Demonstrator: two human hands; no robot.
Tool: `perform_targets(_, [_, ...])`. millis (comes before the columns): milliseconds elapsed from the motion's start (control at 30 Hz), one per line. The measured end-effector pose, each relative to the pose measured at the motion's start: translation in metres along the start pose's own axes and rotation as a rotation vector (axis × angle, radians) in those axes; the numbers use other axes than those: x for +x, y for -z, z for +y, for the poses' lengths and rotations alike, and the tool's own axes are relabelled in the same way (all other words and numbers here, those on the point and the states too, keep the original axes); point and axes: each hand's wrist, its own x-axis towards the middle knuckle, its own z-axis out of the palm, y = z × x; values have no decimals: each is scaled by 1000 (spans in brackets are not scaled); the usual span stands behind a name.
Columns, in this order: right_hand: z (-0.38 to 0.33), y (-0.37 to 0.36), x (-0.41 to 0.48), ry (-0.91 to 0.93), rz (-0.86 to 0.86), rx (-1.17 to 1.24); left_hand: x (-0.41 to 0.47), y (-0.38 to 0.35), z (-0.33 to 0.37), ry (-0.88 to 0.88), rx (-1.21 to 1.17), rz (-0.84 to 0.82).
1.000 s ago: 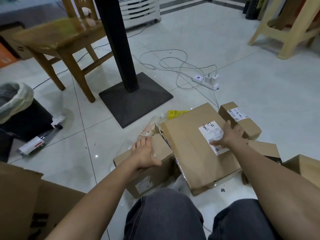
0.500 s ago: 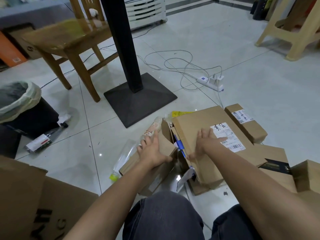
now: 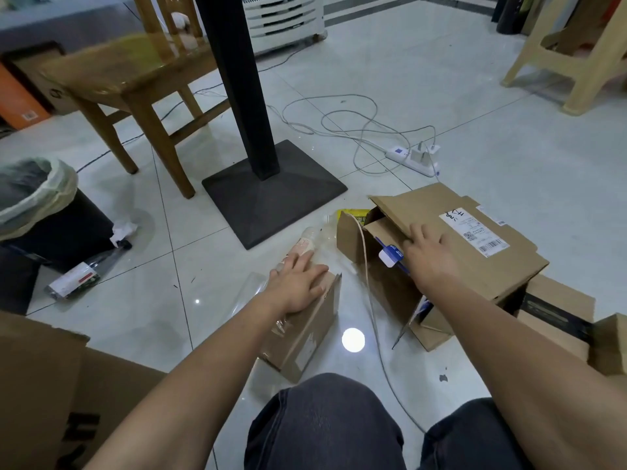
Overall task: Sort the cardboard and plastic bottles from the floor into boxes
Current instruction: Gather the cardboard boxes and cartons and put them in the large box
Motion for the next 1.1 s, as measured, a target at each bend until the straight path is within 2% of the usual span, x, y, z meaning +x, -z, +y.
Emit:
perform_targets(100, [-1, -5, 0, -105, 35, 20, 0, -5, 2, -10, -15, 1])
perform_targets(267, [-2, -14, 1, -107, -216, -153, 1, -8, 3, -78, -11, 108])
perform_targets(367, [-3, -11, 1, -114, -222, -199, -1, -5, 3, -90, -77, 143])
perform_targets(500, [3, 1, 5, -146, -28, -96, -3, 3, 4, -87, -64, 185])
perform_targets(567, [4, 10, 7, -175, 11, -45, -3, 6, 6, -84, -68, 212])
perform_targets(733, [24, 44, 23, -258, -93, -38, -1, 16, 10, -40, -61, 267])
perform_targets(833, [52, 73, 33, -338, -85, 106, -2, 24, 14, 0, -115, 279])
perform_targets(933, [75, 104, 45, -412, -86, 254, -4, 33, 23, -62, -129, 282])
perform_targets(1033, [90, 135, 51, -415, -192, 330, -4, 45, 39, -120, -129, 298])
perform_targets(1100, [95, 157, 53, -395, -389, 365, -2, 53, 46, -110, -132, 327])
